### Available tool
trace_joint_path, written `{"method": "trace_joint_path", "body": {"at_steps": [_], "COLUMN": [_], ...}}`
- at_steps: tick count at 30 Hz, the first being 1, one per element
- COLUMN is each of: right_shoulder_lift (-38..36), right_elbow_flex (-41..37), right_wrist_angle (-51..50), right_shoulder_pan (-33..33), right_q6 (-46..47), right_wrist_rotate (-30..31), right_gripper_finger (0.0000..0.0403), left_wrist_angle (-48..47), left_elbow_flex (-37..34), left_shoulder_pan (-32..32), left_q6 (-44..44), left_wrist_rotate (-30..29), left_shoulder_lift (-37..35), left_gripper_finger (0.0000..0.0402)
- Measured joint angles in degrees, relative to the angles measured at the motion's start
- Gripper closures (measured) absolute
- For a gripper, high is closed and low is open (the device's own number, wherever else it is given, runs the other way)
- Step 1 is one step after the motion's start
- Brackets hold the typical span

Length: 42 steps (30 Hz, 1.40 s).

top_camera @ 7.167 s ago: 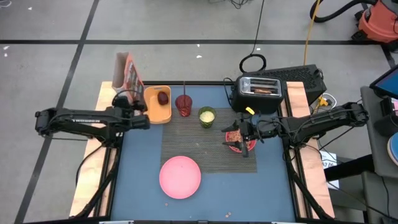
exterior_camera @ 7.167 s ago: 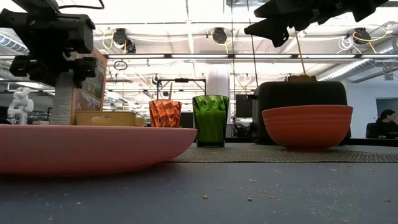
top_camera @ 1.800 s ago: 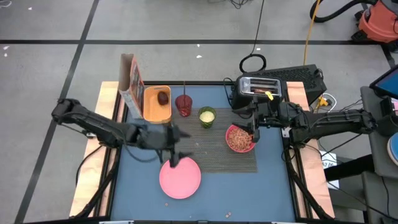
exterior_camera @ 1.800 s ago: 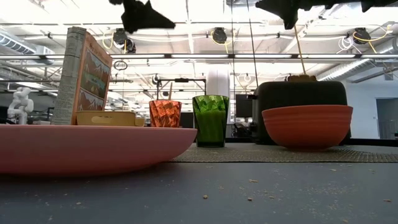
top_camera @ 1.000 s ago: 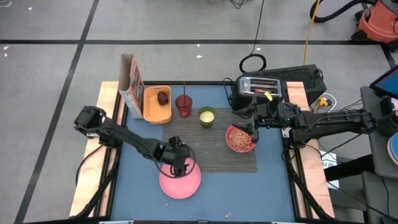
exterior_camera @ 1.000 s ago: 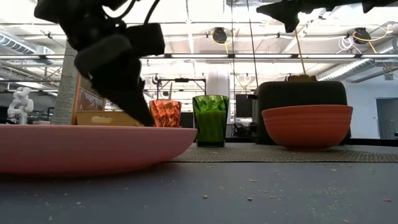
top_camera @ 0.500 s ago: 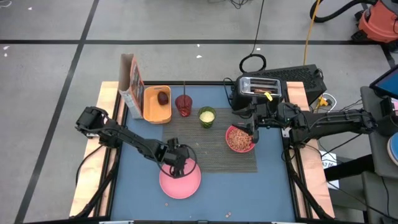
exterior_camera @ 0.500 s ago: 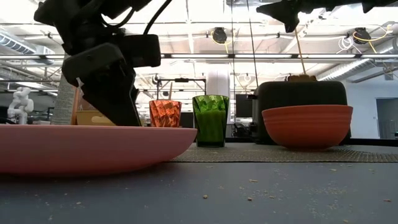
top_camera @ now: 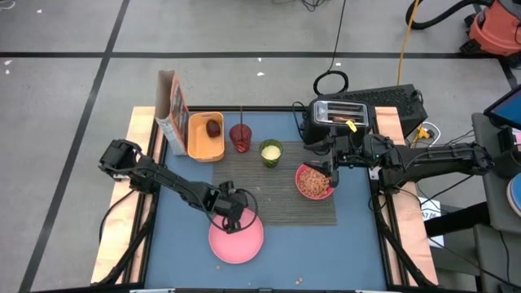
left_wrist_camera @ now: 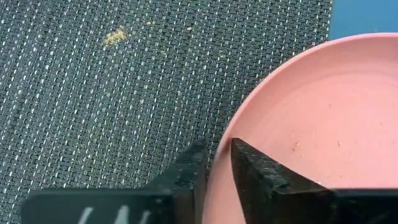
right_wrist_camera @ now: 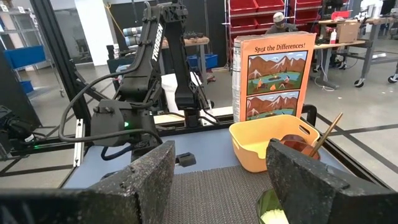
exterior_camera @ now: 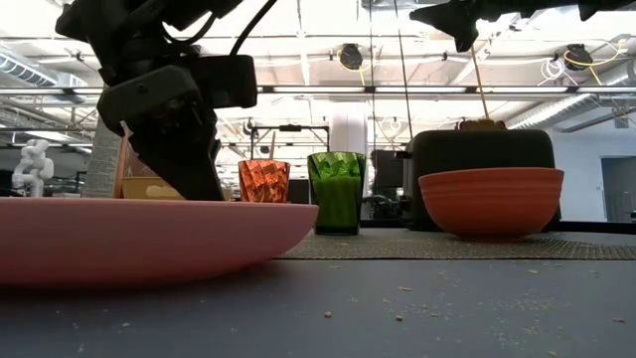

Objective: Arrange a breakfast setting
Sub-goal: Adjust the light pink plate on the gray table placemat

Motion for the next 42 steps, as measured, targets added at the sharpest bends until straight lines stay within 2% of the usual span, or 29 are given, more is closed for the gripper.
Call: {"method": "trace_joint_path", "body": {"at_steps": [6, 12, 18, 24, 31, 42], "right_shoulder_lift": [0.00, 0.00, 0.00, 0.00, 0.00, 0.00], "right_elbow_flex": [0.00, 0.00, 0.00, 0.00, 0.00, 0.00], "right_wrist_angle": [0.00, 0.00, 0.00, 0.00, 0.00, 0.00], "right_shoulder_pan": [0.00, 0.00, 0.00, 0.02, 0.02, 0.02], "right_q6": [0.00, 0.00, 0.00, 0.00, 0.00, 0.00], "right_wrist_rotate": [0.00, 0.01, 0.00, 0.00, 0.00, 0.00], "right_gripper_finger": [0.0161, 0.0161, 0.0161, 0.0161, 0.0161, 0.0161], "left_wrist_angle": [0.78, 1.52, 5.20, 4.73, 4.43, -2.28], "left_elbow_flex": [0.00, 0.00, 0.00, 0.00, 0.00, 0.07], "left_shoulder_pan": [-0.01, 0.54, 2.67, 6.37, 11.29, 16.29], "left_q6": [-1.12, -4.93, -12.13, -17.15, -17.22, -17.12], "left_wrist_rotate": [0.04, 0.04, -0.59, -0.79, -3.21, -3.58], "left_shoulder_lift": [-0.02, -0.11, -0.11, -0.11, -0.11, -0.11], "left_gripper_finger": [0.0366, 0.0385, 0.0387, 0.0388, 0.0389, 0.0389]}}
